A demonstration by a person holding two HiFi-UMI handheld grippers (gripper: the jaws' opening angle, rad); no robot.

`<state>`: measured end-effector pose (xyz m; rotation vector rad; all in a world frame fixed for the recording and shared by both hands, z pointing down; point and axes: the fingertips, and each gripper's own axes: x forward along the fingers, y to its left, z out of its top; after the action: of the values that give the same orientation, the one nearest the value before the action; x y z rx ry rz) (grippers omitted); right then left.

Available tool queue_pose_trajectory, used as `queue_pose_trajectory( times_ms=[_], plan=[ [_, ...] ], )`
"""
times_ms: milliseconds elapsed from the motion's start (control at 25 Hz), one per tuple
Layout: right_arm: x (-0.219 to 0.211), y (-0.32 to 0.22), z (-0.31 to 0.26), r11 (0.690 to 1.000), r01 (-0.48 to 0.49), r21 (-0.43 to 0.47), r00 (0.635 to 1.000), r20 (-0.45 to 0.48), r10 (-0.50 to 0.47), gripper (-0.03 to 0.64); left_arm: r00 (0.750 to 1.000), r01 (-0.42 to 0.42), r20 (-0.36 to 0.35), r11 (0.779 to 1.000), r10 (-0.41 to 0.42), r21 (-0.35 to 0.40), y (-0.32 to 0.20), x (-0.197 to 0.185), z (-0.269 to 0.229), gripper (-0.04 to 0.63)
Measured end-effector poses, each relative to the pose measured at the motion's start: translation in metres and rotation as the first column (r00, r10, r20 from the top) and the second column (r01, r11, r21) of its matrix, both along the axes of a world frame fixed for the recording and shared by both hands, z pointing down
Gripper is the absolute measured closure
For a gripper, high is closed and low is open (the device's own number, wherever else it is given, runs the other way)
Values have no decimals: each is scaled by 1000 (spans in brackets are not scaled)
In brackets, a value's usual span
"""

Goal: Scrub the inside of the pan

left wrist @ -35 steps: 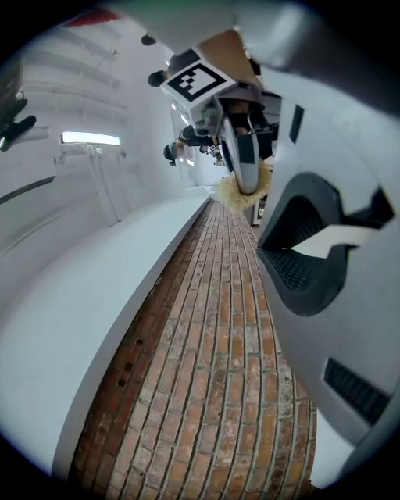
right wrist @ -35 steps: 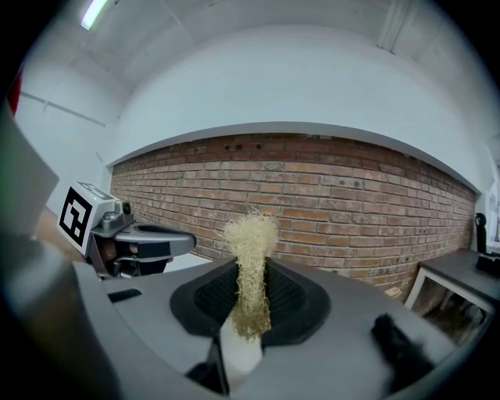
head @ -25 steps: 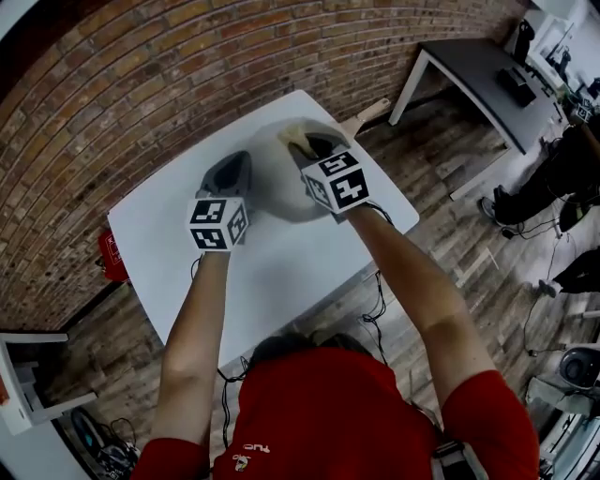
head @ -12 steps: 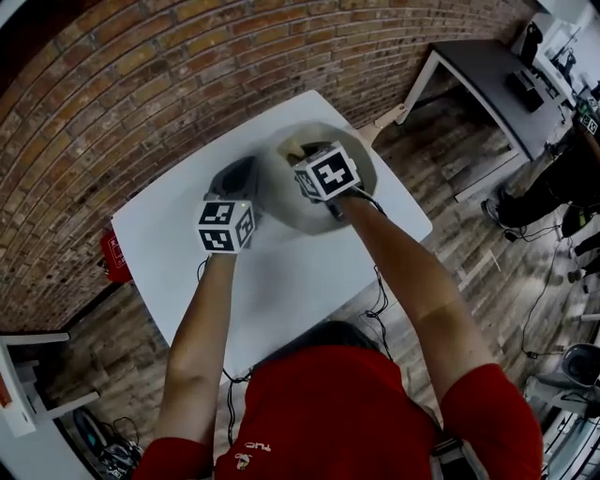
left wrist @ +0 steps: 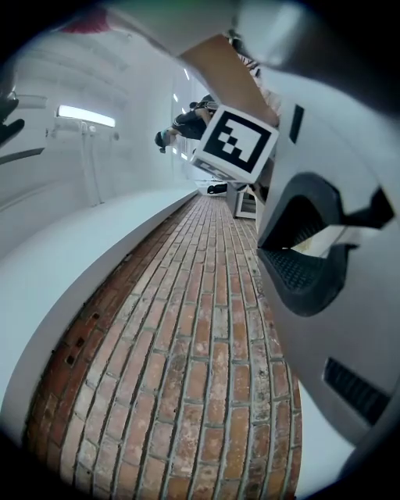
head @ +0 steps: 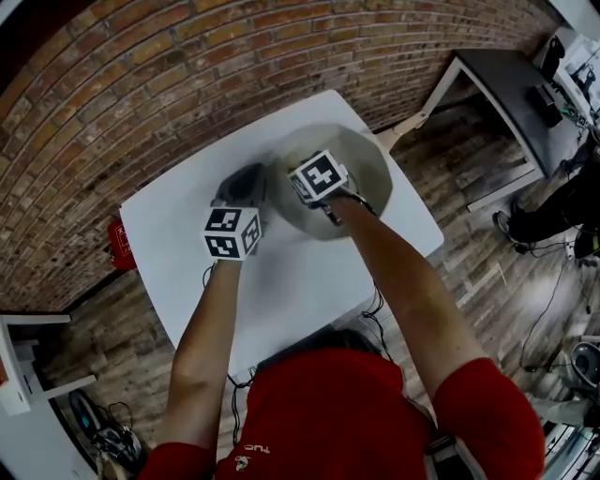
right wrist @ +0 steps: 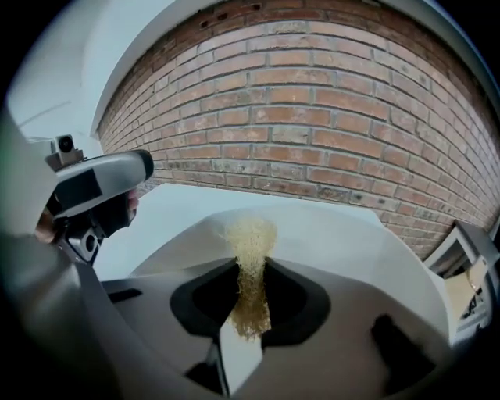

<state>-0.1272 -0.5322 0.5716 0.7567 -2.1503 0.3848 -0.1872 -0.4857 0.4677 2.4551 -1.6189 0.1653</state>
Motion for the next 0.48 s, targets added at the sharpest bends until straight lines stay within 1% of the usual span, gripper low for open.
queue_pose_trajectory(
  times_ms=[200, 240, 320, 360, 480],
  plan=[
    [20, -10, 14, 999, -40, -34, 999, -9, 40, 529, 1000, 1, 13, 1000, -1, -9, 0, 1, 2, 581],
    [31, -15, 15, 998, -64, -27, 998, -25, 63, 529, 1000, 1, 16, 1000, -1, -10, 0, 2, 2, 581],
    [60, -28, 15, 992, -125, 15, 988, -85, 126, 529, 1000, 0, 20, 1000, 0, -11, 1, 3, 3, 581],
    [67, -31, 15, 990, -138, 16, 987, -84, 139, 529, 1000, -1, 22, 1000, 1, -12, 1, 4, 3, 581],
    [66, -30, 13, 992, -128, -11, 992, -6, 128, 529, 1000, -8, 25, 1000, 8, -12, 1, 9, 4, 581]
  ],
)
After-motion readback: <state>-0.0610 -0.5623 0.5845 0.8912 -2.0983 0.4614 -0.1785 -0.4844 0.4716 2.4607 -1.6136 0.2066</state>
